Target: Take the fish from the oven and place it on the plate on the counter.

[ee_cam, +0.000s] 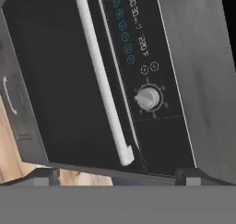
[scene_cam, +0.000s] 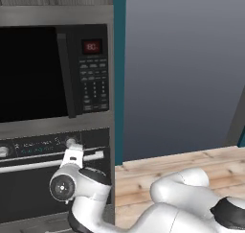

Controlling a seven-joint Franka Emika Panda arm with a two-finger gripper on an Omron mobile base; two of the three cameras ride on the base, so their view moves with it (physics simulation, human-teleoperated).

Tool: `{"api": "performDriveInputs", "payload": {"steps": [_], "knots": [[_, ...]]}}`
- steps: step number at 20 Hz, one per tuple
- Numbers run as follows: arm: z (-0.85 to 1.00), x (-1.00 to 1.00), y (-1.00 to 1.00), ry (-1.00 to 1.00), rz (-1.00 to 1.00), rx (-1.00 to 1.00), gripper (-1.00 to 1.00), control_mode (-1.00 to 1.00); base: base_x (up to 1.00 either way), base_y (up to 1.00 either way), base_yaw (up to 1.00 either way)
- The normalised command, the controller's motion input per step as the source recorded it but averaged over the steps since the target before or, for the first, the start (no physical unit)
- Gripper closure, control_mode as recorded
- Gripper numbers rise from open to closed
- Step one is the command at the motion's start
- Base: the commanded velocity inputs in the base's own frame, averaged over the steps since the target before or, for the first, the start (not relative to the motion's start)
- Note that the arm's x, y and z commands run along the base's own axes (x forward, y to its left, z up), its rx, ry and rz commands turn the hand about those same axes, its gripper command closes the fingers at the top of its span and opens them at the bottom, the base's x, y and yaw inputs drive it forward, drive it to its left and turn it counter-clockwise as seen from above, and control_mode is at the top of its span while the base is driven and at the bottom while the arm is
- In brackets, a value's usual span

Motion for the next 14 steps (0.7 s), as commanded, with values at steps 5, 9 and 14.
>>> {"api": "performDriveInputs", "payload": {"steps": [5,9,14], "knots": [[-0.74,0.05,0.28,0.00,-0.02,-0.12,-1.00,-1.00,0.00,0.00,0.00],[-0.21,0.57,0.55,0.01,-0.05,-0.20,-1.00,-1.00,0.00,0.00,0.00],[0.06,0.46,0.91,-0.04,0.03,-0.23,-1.00,-1.00,0.00,0.00,0.00]]}}
